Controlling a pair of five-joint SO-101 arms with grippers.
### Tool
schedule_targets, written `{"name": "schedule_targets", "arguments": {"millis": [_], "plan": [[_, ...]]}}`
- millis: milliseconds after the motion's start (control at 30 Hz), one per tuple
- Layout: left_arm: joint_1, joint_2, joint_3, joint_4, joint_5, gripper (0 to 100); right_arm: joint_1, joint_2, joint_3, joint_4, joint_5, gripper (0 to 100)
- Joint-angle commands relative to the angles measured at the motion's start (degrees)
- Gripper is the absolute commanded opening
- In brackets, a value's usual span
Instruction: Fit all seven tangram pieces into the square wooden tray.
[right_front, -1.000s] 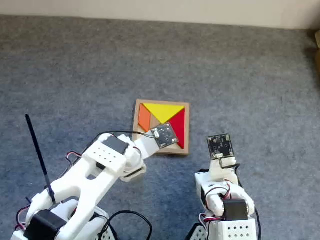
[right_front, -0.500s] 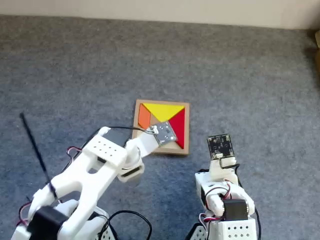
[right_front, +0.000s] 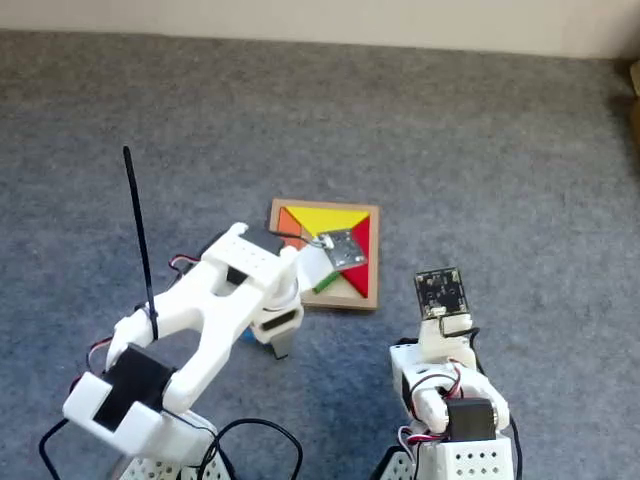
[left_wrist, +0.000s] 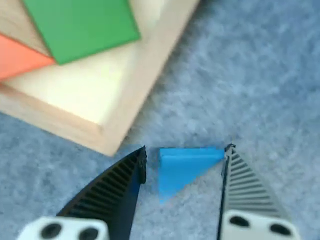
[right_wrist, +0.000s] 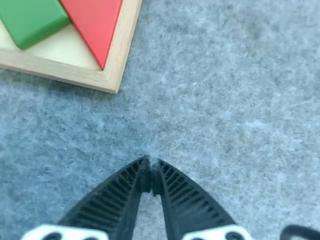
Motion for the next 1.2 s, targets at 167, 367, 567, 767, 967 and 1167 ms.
{"name": "schedule_targets", "arguments": {"millis": [167,367,567,767,967,1167], "plan": [[-1.3,4.1,-4.6,0.7,3.7,23,0.7,-1.9,8.2,0.6,-0.3,1.7],[-0.8,4.4,-4.6,0.7,3.6,19,0.7,-1.9,8.2,0.6,-0.3,1.7],[-1.2,4.1,-4.5,0.6,4.0,19,0.7,-1.9,8.2,0.6,-0.3,1.7],[-1.2,4.0,-6.9,1.0,9.5,20,0.7,-1.9,8.2,0.6,-0.3,1.7],[-1.3,4.0,-7.8,1.1,9.2,20,0.7,-1.9,8.2,0.6,-0.3,1.7],[-1.9,1.2,-6.3,1.1,4.7,20,0.7,-1.9,8.2,0.6,-0.3,1.7]]}}
